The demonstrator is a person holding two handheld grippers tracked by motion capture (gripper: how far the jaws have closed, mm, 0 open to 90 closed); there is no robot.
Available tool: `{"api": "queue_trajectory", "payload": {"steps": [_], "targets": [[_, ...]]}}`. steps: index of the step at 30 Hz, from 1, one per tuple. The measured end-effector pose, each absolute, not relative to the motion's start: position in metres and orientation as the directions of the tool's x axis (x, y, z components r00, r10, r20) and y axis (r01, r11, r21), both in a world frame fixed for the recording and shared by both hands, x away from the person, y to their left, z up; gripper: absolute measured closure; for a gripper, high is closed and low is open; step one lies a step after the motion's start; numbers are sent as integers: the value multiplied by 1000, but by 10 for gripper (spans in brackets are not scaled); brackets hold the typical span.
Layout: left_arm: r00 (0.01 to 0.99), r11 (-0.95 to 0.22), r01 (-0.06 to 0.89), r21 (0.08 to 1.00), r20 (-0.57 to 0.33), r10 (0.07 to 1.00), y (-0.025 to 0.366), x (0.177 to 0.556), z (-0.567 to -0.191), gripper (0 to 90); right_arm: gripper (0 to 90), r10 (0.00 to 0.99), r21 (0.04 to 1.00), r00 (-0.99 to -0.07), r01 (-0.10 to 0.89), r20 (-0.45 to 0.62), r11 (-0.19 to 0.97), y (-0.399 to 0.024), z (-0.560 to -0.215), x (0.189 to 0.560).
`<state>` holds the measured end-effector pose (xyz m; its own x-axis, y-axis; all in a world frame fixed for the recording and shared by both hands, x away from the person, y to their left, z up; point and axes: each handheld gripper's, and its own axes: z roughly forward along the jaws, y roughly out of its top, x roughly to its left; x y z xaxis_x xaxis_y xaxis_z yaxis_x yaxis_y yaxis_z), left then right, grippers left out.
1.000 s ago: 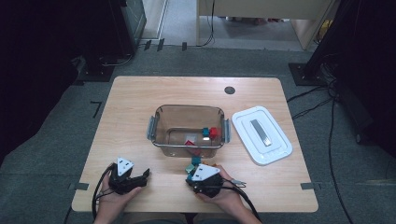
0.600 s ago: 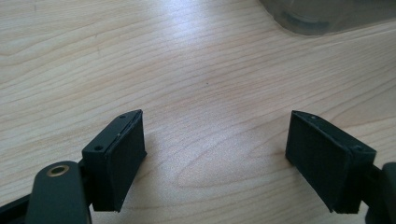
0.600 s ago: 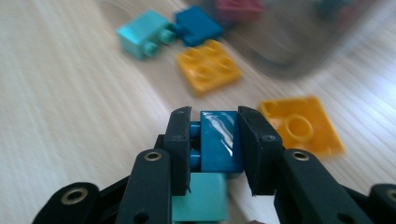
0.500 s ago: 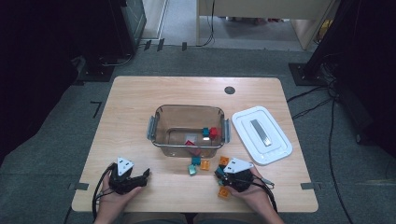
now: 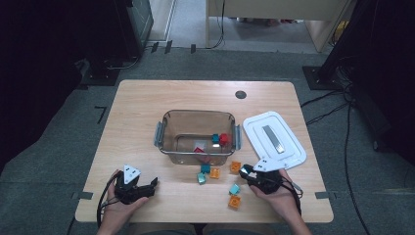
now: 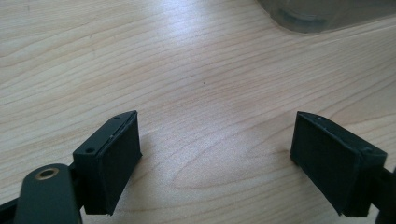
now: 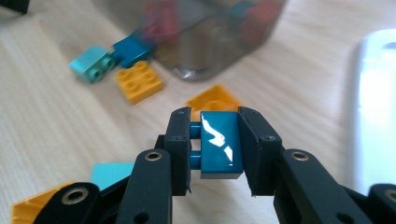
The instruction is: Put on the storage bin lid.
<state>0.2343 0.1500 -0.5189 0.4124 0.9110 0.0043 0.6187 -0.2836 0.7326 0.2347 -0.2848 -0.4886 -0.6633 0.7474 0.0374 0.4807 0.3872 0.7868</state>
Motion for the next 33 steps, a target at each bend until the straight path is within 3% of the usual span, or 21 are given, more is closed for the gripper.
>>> {"api": "queue_trajectory", "payload": {"steps": [16,25,33], "targets": [[465,-317,603,732,1,885,163,239,-519,146,676,799,831,-598,475,62,291,-318,-415,267],[465,-319,602,732,3,885,164,239,-519,146,675,762,850,-644,434,62,298,-284,-384,290],[466,-320,602,732,3,885,164,239,-519,146,671,714,838,-698,417,48,352,-242,-377,311]]}}
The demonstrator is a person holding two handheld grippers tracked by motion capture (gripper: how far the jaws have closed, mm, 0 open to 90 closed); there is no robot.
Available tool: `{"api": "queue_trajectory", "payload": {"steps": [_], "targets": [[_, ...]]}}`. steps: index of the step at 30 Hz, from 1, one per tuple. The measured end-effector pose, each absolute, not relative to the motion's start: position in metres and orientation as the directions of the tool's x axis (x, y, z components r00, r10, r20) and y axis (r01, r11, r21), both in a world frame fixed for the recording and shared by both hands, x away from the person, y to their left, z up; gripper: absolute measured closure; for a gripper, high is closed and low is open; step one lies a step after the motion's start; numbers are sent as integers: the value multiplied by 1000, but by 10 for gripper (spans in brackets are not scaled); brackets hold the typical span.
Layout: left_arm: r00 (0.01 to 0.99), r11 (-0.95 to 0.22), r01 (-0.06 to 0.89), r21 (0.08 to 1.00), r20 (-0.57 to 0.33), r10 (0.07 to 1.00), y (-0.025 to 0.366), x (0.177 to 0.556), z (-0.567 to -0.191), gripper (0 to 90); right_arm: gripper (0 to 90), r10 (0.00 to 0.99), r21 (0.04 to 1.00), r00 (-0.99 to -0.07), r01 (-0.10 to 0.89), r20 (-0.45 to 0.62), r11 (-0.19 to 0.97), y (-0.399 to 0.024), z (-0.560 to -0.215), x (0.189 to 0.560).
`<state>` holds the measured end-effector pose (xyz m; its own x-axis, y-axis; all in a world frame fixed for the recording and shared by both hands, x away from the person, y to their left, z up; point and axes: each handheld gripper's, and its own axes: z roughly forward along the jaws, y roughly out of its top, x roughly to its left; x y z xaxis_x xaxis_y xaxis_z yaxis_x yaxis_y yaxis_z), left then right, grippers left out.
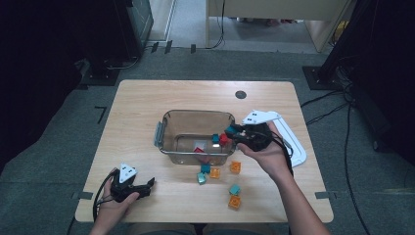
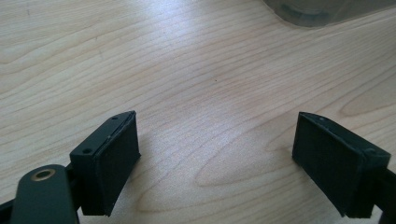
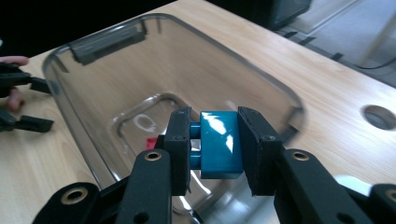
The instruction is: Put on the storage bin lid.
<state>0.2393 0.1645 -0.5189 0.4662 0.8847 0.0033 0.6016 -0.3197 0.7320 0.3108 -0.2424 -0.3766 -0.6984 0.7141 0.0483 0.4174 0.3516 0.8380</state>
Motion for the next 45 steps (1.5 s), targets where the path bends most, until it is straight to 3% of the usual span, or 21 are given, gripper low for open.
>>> {"api": "queue_trajectory", "payload": {"steps": [3,7,15,25,35,45], "targets": [[467,-320,602,732,3,884,165,239,-519,146,574,703,836,-709,416,52,358,-231,-377,314],[468,-321,601,732,3,883,165,239,-519,146,514,707,838,-705,420,59,349,-232,-376,314],[469,-321,601,732,3,883,165,239,-519,146,496,751,843,-655,446,79,301,-266,-384,301],[468,-320,602,732,2,884,165,239,-519,146,451,784,832,-610,491,117,258,-303,-416,279],[469,-321,602,731,2,883,165,239,-519,146,397,749,785,-644,542,158,300,-295,-469,276],[469,-321,602,731,3,883,165,239,-519,146,372,713,740,-686,554,146,381,-277,-496,280]]}}
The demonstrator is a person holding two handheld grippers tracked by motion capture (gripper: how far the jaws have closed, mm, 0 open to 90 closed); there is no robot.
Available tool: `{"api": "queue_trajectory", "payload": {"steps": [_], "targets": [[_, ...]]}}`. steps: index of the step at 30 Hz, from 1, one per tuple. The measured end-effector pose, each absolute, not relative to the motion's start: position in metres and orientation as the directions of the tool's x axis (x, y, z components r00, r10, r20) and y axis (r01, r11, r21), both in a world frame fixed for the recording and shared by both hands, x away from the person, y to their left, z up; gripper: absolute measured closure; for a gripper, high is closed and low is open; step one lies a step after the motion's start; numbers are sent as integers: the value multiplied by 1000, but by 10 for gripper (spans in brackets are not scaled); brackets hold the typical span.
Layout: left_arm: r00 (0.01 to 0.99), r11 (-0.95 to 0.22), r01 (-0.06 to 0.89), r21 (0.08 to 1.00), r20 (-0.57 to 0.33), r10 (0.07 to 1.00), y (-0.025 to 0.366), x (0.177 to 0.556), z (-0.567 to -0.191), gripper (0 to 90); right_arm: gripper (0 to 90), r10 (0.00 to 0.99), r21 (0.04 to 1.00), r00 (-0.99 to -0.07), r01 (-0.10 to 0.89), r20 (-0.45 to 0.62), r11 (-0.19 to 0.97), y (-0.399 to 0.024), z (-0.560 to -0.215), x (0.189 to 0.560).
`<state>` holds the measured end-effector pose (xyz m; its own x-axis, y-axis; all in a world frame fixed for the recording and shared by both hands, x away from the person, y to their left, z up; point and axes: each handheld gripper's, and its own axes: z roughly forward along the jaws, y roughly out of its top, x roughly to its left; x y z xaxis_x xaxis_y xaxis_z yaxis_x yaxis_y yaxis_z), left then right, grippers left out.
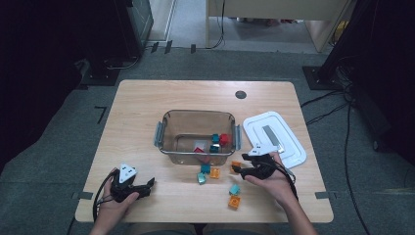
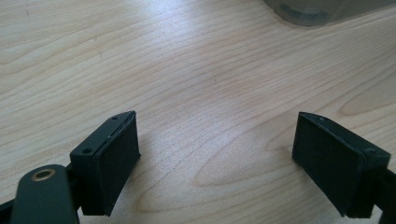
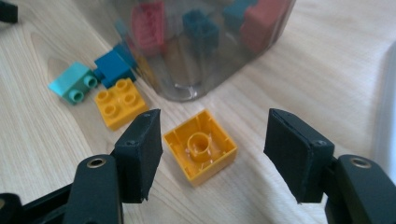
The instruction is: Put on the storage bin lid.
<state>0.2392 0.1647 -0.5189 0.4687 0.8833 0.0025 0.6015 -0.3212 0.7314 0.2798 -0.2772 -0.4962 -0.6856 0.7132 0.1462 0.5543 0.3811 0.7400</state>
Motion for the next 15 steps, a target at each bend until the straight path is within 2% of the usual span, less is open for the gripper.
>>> {"api": "queue_trajectory", "payload": {"steps": [5,13,15], "targets": [[469,-321,601,731,3,883,165,239,-519,146,412,702,726,-700,550,133,412,-273,-506,280],[469,-321,602,732,2,883,165,239,-519,147,594,694,726,-716,513,68,458,-270,-507,274],[468,-321,602,732,2,883,165,239,-519,146,597,703,728,-707,521,76,445,-272,-507,273]]}}
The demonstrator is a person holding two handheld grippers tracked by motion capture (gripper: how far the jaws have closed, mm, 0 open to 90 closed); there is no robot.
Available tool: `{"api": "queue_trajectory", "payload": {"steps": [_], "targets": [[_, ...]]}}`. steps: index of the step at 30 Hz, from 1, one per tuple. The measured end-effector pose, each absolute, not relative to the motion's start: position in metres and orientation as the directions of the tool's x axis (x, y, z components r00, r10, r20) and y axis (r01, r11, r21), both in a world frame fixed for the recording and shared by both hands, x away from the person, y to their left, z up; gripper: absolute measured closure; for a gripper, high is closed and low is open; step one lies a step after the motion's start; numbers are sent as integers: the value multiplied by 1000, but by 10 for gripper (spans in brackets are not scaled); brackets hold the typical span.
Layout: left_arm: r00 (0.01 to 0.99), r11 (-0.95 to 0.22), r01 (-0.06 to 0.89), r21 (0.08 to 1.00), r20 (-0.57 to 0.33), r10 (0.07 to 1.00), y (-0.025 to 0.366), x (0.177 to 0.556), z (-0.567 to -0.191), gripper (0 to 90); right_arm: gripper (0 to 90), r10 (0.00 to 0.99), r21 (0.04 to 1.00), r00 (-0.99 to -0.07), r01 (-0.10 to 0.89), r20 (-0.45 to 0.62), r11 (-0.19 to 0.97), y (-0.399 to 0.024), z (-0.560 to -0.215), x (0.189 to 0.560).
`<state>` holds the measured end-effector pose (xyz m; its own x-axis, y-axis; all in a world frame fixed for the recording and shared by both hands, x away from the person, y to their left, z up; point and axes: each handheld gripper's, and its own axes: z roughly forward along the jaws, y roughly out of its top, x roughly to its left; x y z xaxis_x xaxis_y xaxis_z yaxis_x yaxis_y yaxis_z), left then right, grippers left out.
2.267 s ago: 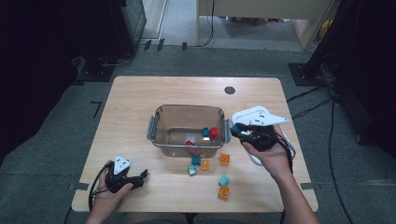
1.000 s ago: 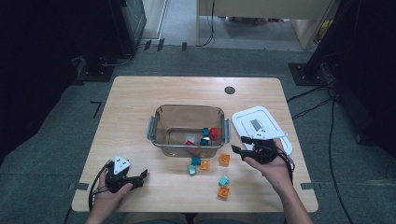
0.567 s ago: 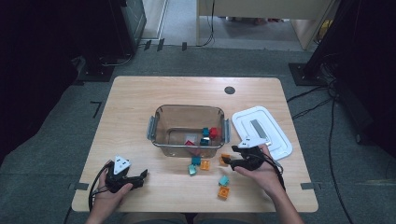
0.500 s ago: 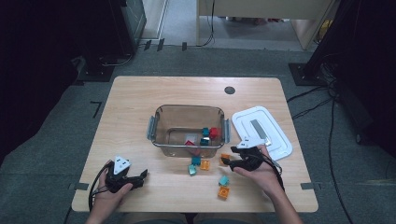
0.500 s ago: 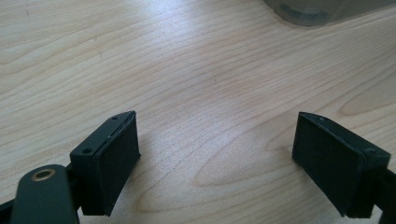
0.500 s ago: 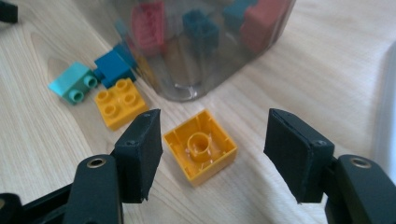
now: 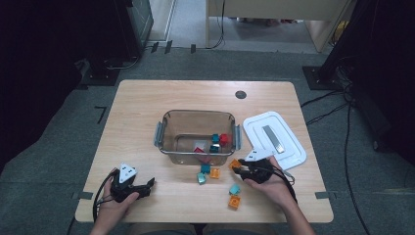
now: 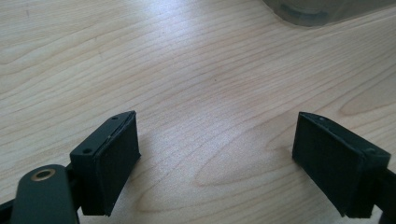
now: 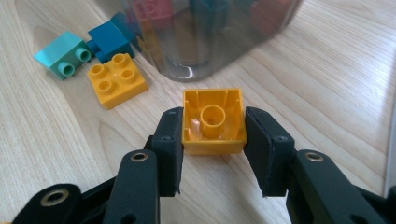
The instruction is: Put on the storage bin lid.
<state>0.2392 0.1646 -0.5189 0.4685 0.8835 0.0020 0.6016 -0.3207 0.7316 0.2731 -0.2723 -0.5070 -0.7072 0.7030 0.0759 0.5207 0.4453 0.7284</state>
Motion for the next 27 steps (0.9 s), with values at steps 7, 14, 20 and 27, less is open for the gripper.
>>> {"api": "queue_trajectory", "payload": {"steps": [7,14,20,27], "targets": [[469,-321,602,731,2,883,165,239,-519,146,600,741,740,-663,551,107,386,-287,-504,271],[469,-321,601,731,3,883,165,239,-519,146,600,773,757,-623,561,119,336,-303,-490,271],[468,-320,602,732,2,884,165,239,-519,146,600,794,770,-596,562,121,304,-313,-474,274],[468,-321,602,732,2,884,165,239,-519,146,600,808,785,-577,553,120,278,-320,-453,278]]}}
